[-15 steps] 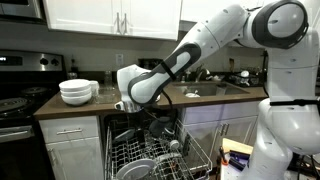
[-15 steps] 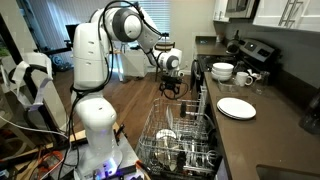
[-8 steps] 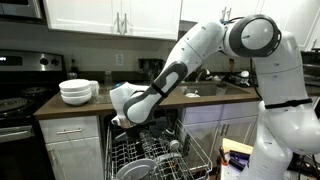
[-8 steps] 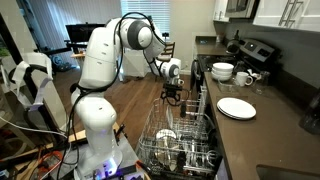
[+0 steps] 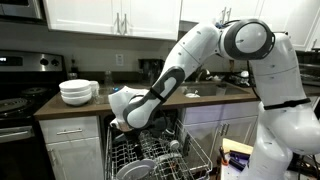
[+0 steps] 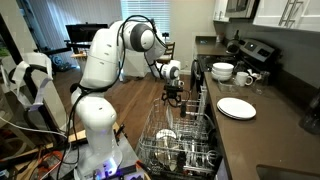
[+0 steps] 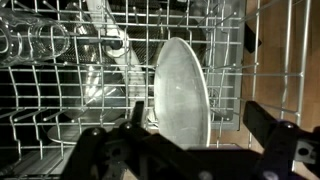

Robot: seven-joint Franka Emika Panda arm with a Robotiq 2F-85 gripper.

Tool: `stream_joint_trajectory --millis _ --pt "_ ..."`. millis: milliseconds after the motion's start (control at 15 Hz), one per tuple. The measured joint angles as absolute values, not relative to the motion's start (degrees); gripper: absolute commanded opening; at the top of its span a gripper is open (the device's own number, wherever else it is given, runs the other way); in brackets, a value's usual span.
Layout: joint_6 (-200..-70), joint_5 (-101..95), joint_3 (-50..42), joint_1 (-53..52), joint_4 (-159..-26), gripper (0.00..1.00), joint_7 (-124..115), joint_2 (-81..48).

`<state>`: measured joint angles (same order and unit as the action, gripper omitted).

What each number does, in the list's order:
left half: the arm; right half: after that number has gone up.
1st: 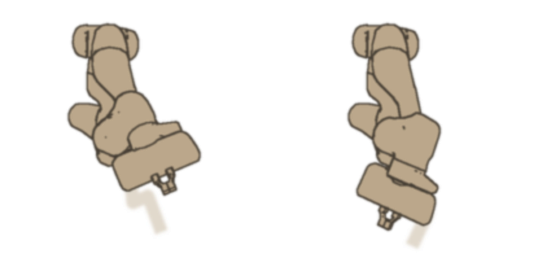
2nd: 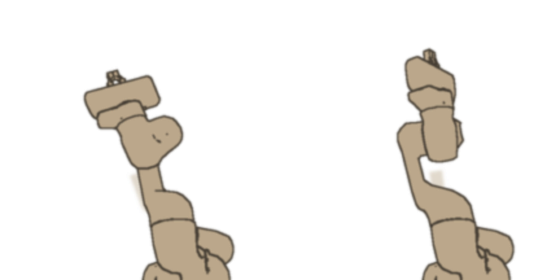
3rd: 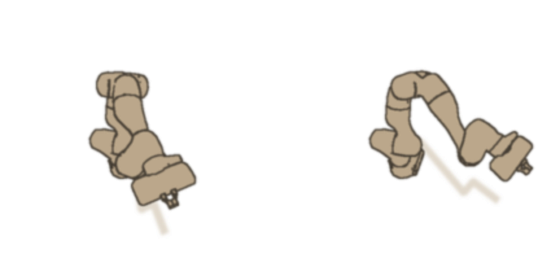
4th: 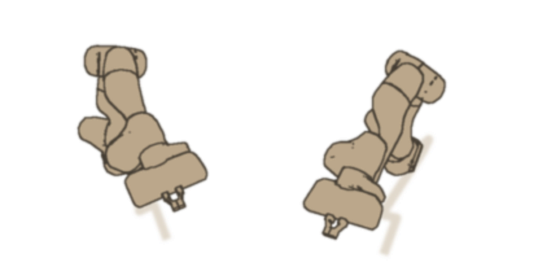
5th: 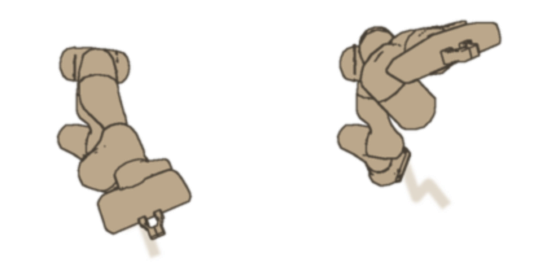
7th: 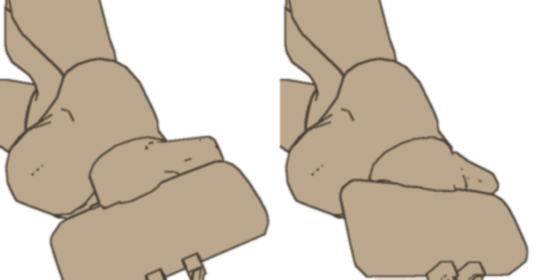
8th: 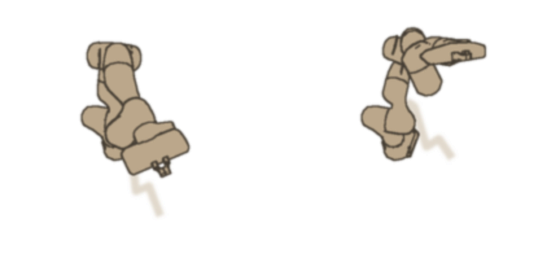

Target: Take the plate from the dishwasher and stack it on the plates on the counter

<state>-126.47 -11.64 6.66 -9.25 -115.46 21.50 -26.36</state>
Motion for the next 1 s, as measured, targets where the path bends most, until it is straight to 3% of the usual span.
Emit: stream_joint_trajectory --millis 400,533,733,867,933,1000 --pt "-134.59 -12.34 6.52 -8.89 -115.63 1.00 21.01 -29.19" --pt "-137.28 -12.34 6.52 -8.57 -115.63 0.73 21.01 -30.40" --pt "-140.31 -12.33 6.53 -8.29 -115.60 0.53 21.01 -32.42" --pt "-140.74 -11.80 6.81 -8.18 -115.48 0.57 21.01 -33.30" --pt "-140.60 -11.37 7.14 -7.94 -115.47 0.43 21.03 -33.49" --pt "-140.25 -10.81 7.64 -7.48 -115.44 0.40 21.09 -33.58"
